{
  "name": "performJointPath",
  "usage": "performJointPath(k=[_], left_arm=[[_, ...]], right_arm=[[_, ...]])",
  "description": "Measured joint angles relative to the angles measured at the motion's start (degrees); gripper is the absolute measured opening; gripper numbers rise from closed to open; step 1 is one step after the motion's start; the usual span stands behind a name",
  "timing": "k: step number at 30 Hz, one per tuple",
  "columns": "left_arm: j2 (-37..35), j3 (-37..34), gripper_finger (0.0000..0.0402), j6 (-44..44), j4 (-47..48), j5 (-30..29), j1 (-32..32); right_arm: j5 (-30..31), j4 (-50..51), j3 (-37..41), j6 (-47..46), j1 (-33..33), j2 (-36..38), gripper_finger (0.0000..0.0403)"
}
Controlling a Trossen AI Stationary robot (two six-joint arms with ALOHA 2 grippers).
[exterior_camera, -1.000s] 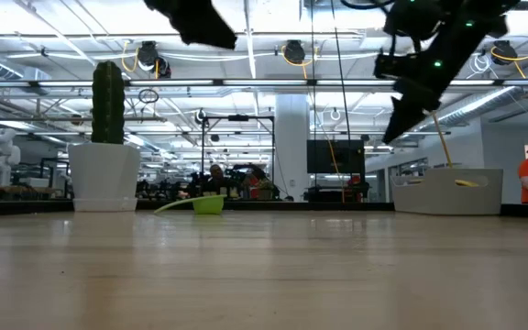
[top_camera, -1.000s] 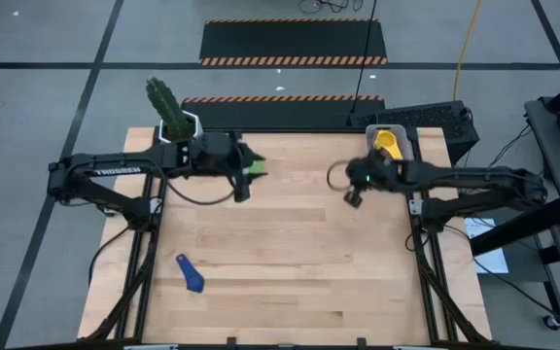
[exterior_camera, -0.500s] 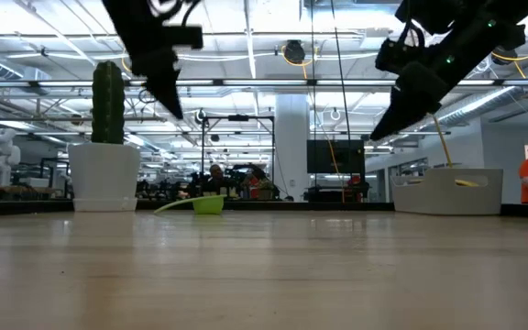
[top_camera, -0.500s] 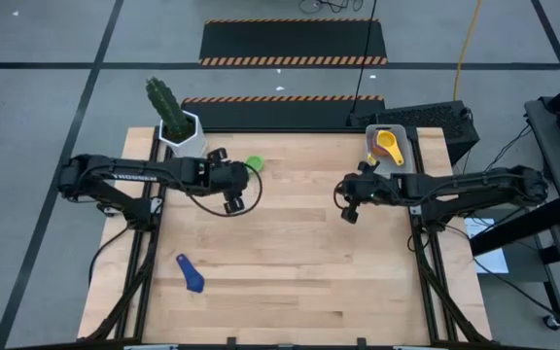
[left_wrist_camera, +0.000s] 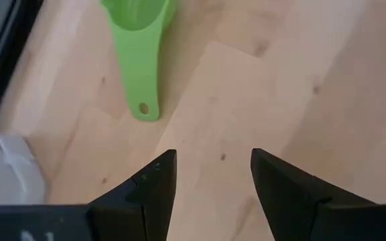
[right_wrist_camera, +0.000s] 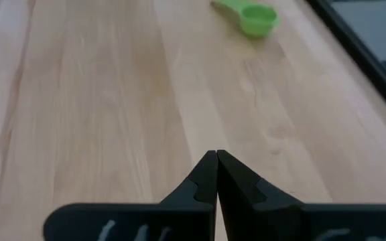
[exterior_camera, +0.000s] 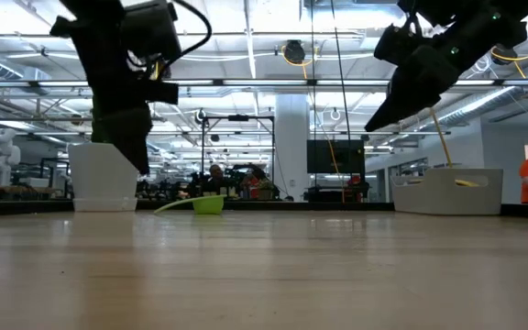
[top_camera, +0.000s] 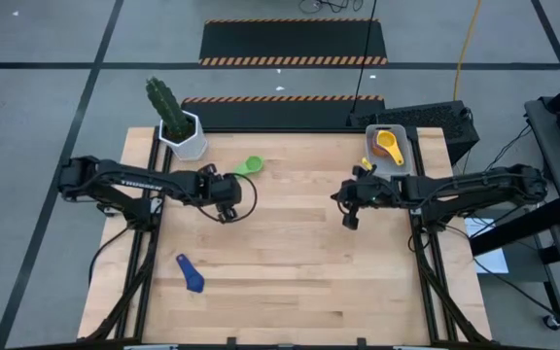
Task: Nest measuring cups in basket
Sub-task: Stack the green measuring cup on top of the yellow measuring cup in the gray bin
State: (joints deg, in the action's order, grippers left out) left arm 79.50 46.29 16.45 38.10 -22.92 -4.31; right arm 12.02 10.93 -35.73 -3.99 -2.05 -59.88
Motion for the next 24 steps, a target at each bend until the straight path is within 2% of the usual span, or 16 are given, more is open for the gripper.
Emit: performJointPath(k=[4, 9, 18, 21, 24], left_arm=[[0.0, -2.9, 0.0196, 1.5, -4.9, 0.2, -2.8], [0.0, -5.4, 0.0215, -5.1, -11.5, 1.2, -7.5], [0.0, -5.8, 0.0285, -13.2, -20.8, 10.3, -14.1], [0.0, -5.9, 0.0298, -15.2, -22.7, 12.9, -14.6], [0.0, -5.8, 0.0302, -16.2, -24.4, 13.1, -15.2]], right_arm=[[0.0, -2.4, 0.0, 2.1, -0.5, 0.0, 0.0000], [0.1, -5.3, 0.0, 3.8, -0.6, 0.0, 0.0000], [0.1, -6.4, -0.1, 4.9, -0.6, 0.0, 0.0000], [0.1, -6.4, -0.1, 5.7, -0.6, 0.0, 0.0000], [0.1, -6.4, -0.1, 6.2, -0.6, 0.0, 0.0000]])
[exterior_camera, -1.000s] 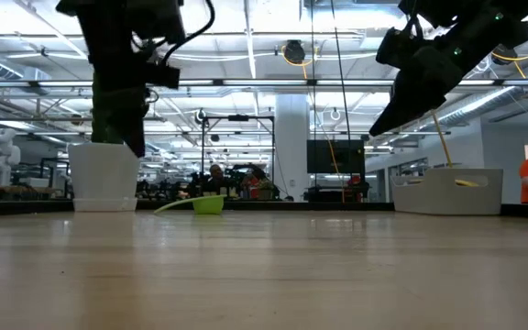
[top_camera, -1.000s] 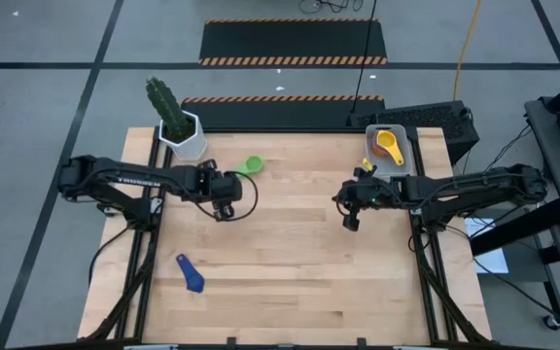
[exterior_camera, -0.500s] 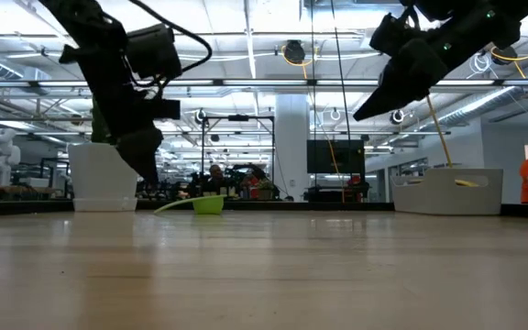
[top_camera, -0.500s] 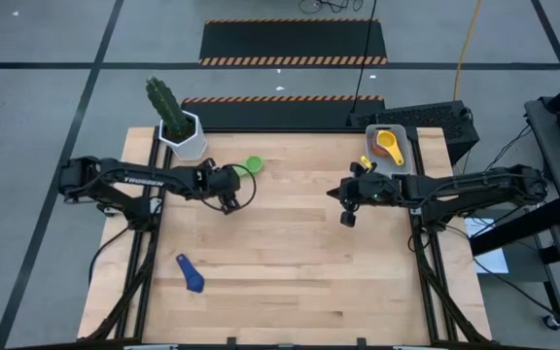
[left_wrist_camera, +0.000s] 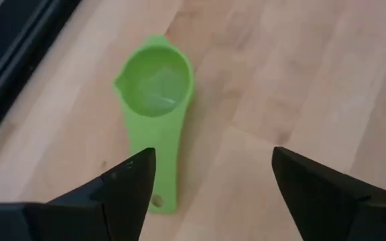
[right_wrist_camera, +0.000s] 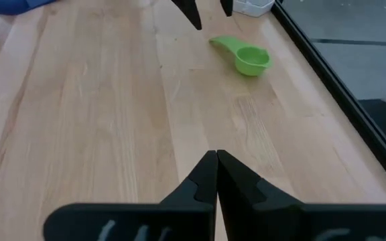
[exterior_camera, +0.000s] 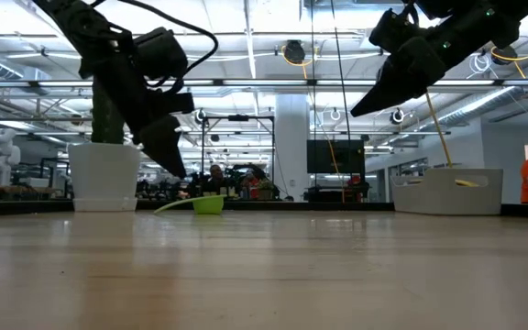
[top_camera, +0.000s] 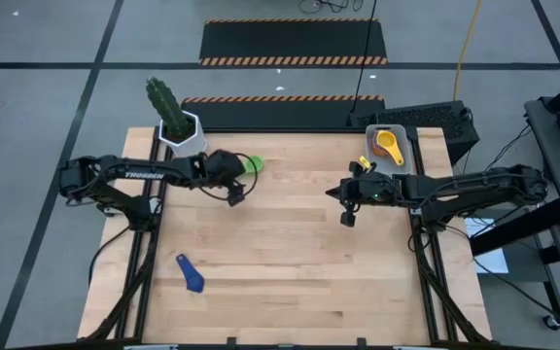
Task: Nest measuring cups in basket
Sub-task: Stack the green measuring cup on top of the yellow measuring cup in the gray bin
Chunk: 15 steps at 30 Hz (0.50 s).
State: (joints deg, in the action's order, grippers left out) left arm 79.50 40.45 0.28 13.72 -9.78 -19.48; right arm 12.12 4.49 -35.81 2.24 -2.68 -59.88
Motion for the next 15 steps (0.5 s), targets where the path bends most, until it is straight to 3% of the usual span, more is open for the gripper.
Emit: performJointPath(k=[8, 15], left_arm=[[0.0, 0.0, 0.0287, -2.8, -2.3, 5.1, -3.7], [0.0, -1.1, 0.0286, -4.4, -4.0, 5.4, -4.2]], right_arm=[[0.0, 0.0, 0.0, 0.0, 0.0, 0.0, 0.0000], [0.0, 0.0, 0.0, 0.4, 0.0, 0.0, 0.0000]])
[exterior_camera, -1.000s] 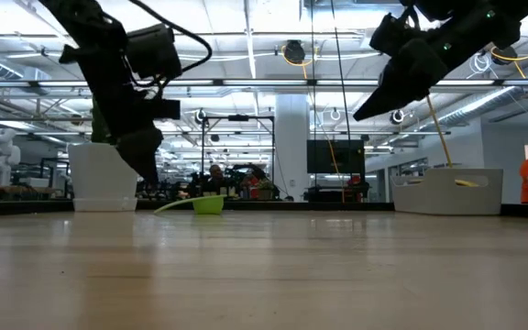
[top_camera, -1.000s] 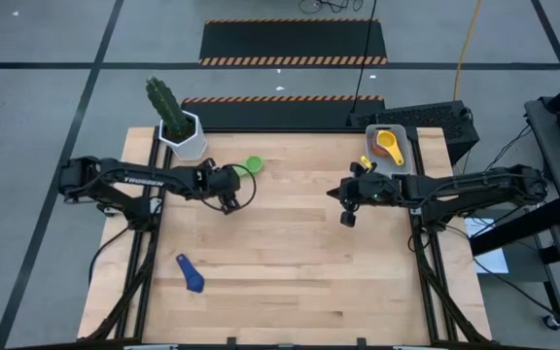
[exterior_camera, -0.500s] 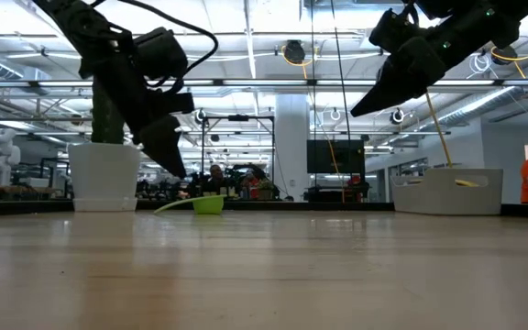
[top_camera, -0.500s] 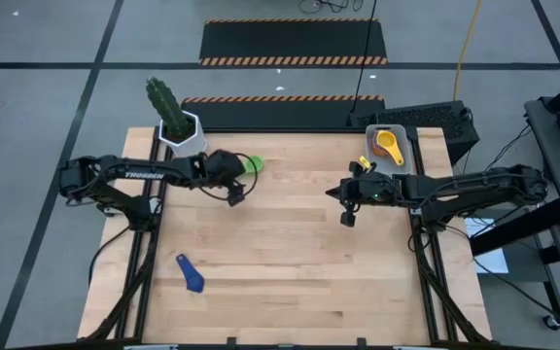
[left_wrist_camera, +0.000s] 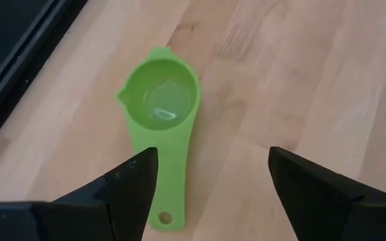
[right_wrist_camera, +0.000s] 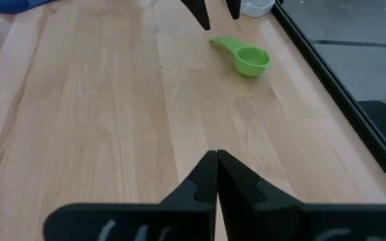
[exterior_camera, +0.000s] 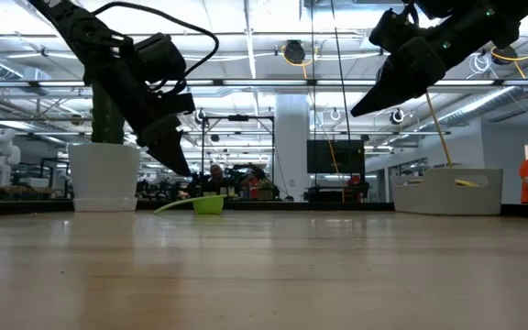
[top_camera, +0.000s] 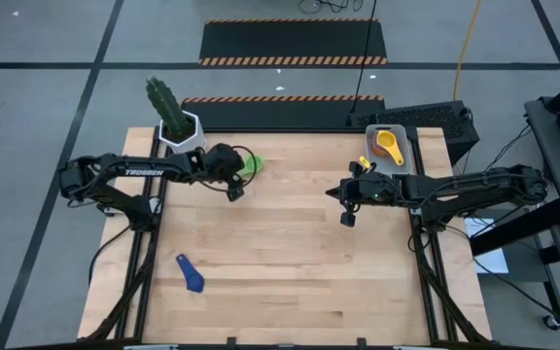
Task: Nest measuring cups in basket
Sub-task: Stack the green measuring cup on top of the yellow measuring cup in the gray bin
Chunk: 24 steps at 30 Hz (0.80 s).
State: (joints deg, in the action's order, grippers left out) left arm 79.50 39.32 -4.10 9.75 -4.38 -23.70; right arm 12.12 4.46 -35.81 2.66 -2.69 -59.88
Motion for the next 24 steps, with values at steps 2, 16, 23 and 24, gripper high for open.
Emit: performJointPath(k=[2, 16, 23, 24], left_arm=[[0.0, -1.1, 0.0296, 0.1, -1.3, 0.0, 0.0], [0.7, -10.7, 0.0330, -3.0, -14.6, -0.1, -2.6], [0.8, -12.5, 0.0300, -3.4, -18.1, 0.1, -3.4], [0.8, -12.5, 0.0295, -3.4, -18.4, 0.1, -3.3]], right_arm=[[0.0, 0.0, 0.0, 0.0, 0.0, 0.0, 0.0000], [0.0, 0.0, 0.0, 1.1, 0.0, 0.0, 0.0000], [0.0, 0.0, 0.0, 1.3, 0.0, 0.0, 0.0000], [0.0, 0.0, 0.0, 1.5, 0.0, 0.0, 0.0000]])
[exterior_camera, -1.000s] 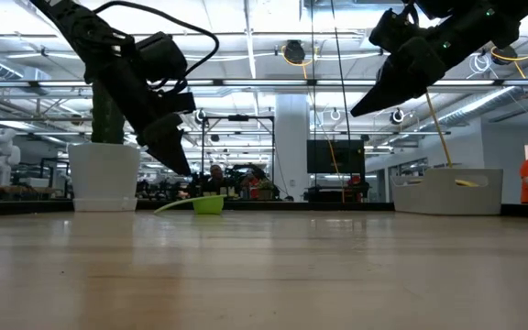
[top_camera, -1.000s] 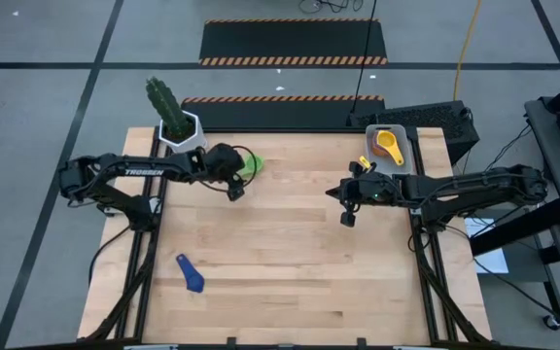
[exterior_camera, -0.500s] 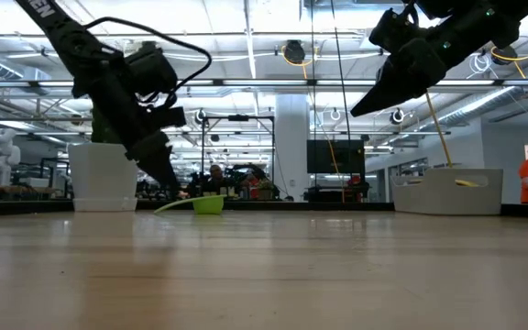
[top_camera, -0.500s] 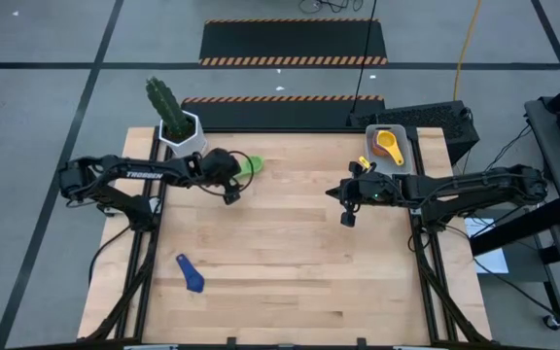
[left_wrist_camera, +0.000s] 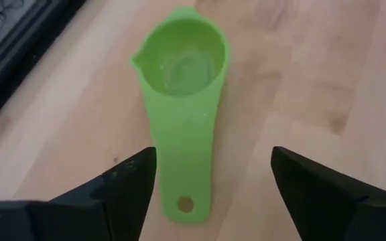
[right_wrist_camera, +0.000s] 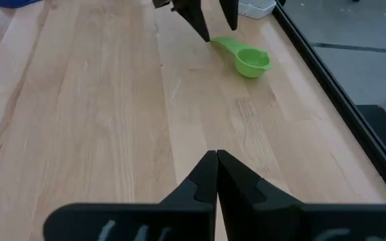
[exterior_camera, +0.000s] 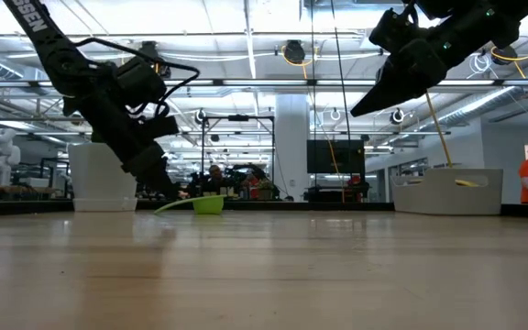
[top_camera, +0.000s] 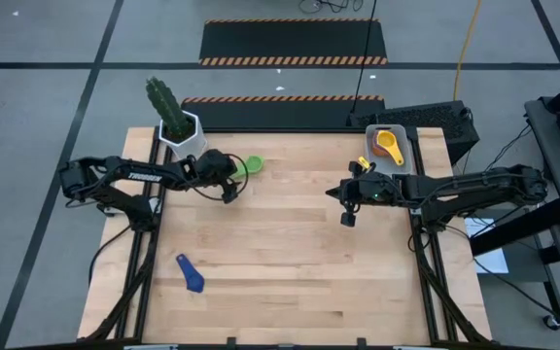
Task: Nest measuring cups in basket
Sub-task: Stack the green measuring cup on top of the yellow measuring cup in the gray bin
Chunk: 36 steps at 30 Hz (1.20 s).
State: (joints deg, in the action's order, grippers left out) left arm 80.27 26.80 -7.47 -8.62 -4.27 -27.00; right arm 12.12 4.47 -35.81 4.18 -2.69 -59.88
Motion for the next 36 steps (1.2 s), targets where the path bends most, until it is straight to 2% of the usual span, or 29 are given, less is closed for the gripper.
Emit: performJointPath(k=[10, 14, 19, 28, 36], left_arm=[[4.4, 0.6, 0.0241, -1.0, -4.6, -0.1, -0.9], [7.0, 0.5, 0.0231, -1.3, -5.1, 3.5, -1.7], [9.5, 0.5, 0.0214, -0.7, -7.3, 4.4, -2.0], [9.8, 0.5, 0.0144, 0.2, -12.0, 4.4, -1.8], [9.8, 0.5, 0.0071, 0.4, -12.1, 4.4, -1.8]], right_arm=[[-0.2, -2.0, 0.0, 1.2, 0.0, 0.0, 0.0000], [-0.2, -2.9, 0.0, 1.4, 0.0, 0.0, 0.0000], [-0.2, -3.0, 0.0, 1.5, 0.0, 0.0, 0.0000], [-0.2, -2.9, 0.0, 1.7, 0.0, 0.0, 0.0000], [-0.2, -2.9, 0.0, 1.5, 0.0, 0.0, 0.0000]])
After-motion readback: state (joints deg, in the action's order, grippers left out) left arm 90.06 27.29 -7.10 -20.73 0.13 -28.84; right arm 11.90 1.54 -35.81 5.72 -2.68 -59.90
